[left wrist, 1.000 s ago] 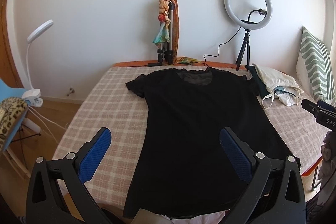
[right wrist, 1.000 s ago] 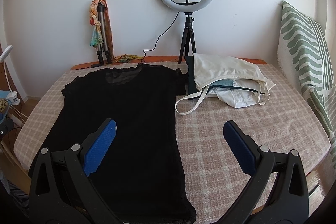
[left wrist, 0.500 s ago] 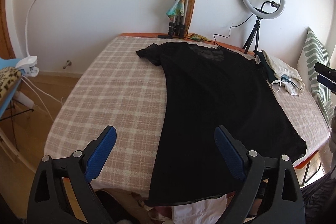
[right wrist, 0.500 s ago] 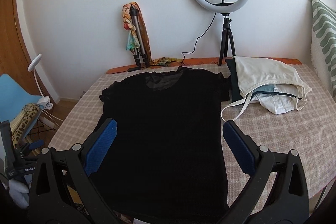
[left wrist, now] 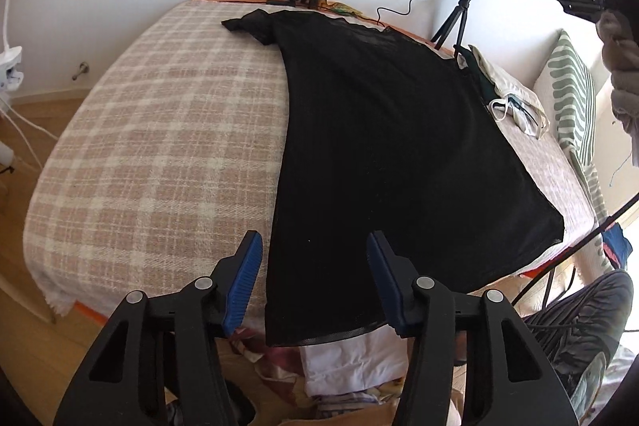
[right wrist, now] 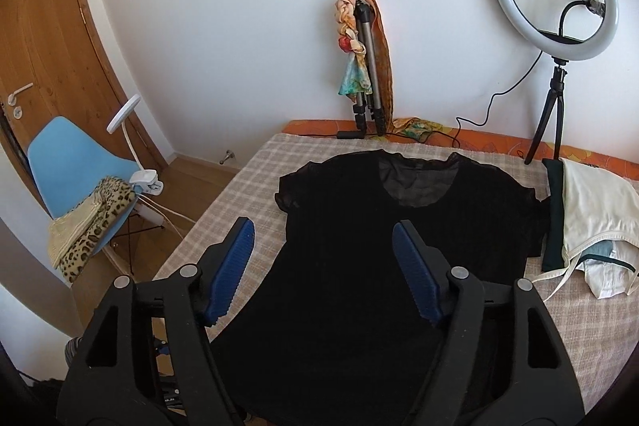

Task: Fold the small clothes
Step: 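Grasp the shirt hem with the left tool while the right tool grasps the shoulder by the collar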

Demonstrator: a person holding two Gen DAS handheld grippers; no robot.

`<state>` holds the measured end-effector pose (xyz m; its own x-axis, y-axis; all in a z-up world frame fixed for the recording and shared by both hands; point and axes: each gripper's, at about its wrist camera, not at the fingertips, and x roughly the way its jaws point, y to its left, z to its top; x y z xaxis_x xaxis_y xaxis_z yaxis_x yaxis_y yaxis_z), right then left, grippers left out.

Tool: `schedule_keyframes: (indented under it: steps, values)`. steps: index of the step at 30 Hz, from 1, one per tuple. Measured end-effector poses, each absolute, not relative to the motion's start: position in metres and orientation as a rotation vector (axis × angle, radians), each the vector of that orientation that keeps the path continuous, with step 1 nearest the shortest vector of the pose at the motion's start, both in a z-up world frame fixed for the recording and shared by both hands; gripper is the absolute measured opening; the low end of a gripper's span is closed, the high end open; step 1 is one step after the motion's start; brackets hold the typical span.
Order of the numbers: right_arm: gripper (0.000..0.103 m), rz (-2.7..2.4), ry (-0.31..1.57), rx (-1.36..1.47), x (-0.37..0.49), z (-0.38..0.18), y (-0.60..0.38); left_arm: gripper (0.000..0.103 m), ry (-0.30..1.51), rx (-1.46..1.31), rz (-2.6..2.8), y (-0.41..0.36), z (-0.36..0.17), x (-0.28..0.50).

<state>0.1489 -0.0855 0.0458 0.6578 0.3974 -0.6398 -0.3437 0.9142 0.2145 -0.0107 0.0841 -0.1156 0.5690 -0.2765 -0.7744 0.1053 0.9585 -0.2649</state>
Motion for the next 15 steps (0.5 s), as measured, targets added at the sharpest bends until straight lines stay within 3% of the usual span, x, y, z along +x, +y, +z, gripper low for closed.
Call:
schedule_keyframes:
  steps: [8, 15]
  values:
    - [0.055, 0.459, 0.851, 0.077, 0.235, 0.023, -0.018, 0.042, 0.960, -0.252, -0.253, 0.099, -0.129, -0.012]
    - [0.051, 0.505, 0.956, -0.016, 0.300, -0.018, 0.060, 0.034, 0.997, -0.341, -0.341, 0.103, -0.142, -0.008]
